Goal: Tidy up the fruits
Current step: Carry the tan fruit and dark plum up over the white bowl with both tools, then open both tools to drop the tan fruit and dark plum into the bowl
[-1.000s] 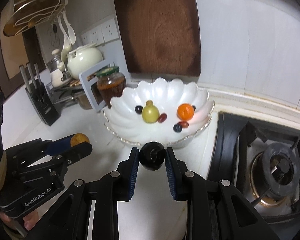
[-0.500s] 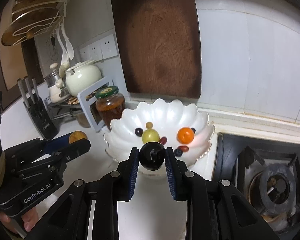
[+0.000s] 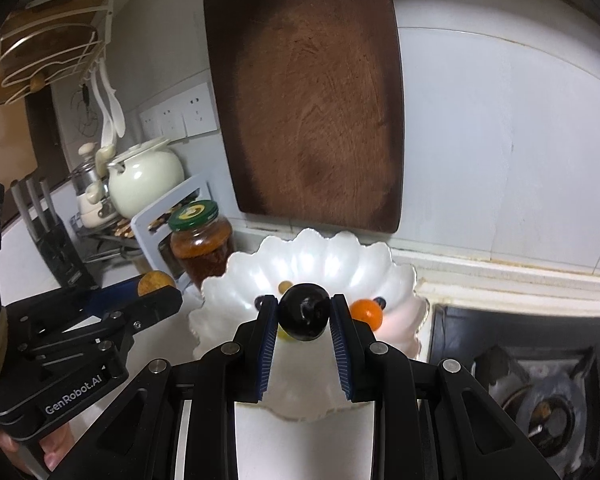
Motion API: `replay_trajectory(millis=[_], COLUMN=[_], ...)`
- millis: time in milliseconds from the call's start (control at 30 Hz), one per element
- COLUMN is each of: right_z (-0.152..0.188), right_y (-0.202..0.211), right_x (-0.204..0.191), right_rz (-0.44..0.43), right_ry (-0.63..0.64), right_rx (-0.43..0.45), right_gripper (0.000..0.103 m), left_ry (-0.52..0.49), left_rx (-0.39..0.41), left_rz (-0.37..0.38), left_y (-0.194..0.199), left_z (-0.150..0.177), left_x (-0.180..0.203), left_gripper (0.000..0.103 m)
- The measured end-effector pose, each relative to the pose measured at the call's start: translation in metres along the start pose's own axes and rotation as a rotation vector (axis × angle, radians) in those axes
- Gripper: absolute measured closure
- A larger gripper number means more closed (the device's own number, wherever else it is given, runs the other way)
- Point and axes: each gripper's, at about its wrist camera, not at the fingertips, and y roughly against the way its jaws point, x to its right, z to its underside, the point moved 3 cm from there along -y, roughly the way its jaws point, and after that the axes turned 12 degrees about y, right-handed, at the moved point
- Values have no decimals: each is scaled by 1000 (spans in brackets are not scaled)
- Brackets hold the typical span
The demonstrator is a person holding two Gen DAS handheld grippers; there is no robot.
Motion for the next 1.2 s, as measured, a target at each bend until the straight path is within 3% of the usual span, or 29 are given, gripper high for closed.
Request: replay_trajectory(millis=[600,1200], right_z=[-20,-19], right_y=[-87,-147], right_x=[29,43], right_rz=[-4,3], right_ry=[-29,-39], right_rx=[-140,-271], right_gripper=[75,74], left_ry=[19,31], left_rx=[-162,-332], left_rz=[-29,-112], left_y=[-95,-169], left_z=[-37,-39], left_x=[-7,-14], left_gripper=[75,75])
